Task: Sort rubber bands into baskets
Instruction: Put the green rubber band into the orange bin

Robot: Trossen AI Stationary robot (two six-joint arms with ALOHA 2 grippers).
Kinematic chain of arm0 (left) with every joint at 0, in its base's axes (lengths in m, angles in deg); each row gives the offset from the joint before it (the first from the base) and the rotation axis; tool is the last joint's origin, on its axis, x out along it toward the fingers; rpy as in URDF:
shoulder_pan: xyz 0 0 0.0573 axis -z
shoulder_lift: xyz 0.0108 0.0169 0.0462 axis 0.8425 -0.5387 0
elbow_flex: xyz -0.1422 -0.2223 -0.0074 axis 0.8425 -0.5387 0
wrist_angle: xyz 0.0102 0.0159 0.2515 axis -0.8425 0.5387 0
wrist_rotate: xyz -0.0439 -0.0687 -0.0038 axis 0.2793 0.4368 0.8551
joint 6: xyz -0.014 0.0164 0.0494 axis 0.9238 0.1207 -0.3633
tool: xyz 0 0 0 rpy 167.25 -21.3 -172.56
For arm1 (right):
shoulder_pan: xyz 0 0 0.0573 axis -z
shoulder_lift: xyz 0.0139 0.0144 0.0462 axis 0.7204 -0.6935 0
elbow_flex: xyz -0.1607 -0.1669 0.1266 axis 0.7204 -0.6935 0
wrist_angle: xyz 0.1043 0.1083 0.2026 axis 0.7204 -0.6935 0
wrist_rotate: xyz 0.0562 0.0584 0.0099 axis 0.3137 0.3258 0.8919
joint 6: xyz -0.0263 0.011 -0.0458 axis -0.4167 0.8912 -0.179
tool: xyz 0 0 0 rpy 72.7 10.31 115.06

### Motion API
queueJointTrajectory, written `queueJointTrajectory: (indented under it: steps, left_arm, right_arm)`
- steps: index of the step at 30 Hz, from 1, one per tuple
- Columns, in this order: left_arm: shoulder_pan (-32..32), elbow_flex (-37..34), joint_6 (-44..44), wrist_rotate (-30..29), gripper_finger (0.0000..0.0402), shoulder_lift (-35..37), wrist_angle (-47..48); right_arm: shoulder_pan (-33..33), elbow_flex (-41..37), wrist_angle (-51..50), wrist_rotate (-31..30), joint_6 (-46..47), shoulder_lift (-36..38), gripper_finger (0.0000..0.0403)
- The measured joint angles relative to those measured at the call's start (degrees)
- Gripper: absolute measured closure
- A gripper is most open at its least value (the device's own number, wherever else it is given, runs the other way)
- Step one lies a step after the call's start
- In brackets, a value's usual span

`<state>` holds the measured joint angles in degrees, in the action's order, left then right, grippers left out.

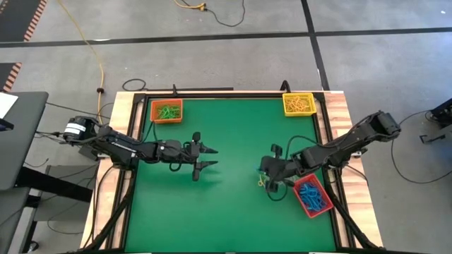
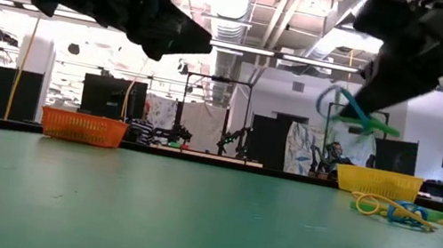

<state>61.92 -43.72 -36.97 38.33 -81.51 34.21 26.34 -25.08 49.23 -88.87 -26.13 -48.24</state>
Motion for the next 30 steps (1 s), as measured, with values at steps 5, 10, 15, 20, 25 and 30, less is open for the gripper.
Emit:
queueJointTrajectory:
  steps: [5,10,15,20,25,30]
  left_arm:
    - [0.00,1.83,-1.71,0.59,0.0233,-1.83,-1.15]
    - [0.01,8.32,-3.26,1.75,0.0232,-9.67,-0.76]
    - [-0.54,14.64,-4.38,2.24,0.0221,-16.44,-0.68]
    - [-1.21,19.17,-4.29,5.65,0.0204,-20.79,-0.12]
    - [-1.51,22.69,-4.18,12.32,0.0198,-23.69,-0.11]
    - [-1.46,26.73,-3.97,13.16,0.0198,-26.52,2.85]
  right_arm:
    - [0.67,0.00,5.83,1.42,-4.10,0.00,0.0386]
    - [1.91,0.04,10.89,4.13,-6.92,-0.34,0.0386]
    - [1.90,0.04,11.87,4.13,-7.67,-0.35,0.0386]
    - [1.31,0.02,12.09,4.27,-8.24,-0.33,0.0385]
    - [1.09,0.02,12.67,4.26,-9.31,-0.33,0.0384]
    - [1.37,0.02,13.45,4.28,-10.52,-0.33,0.0384]
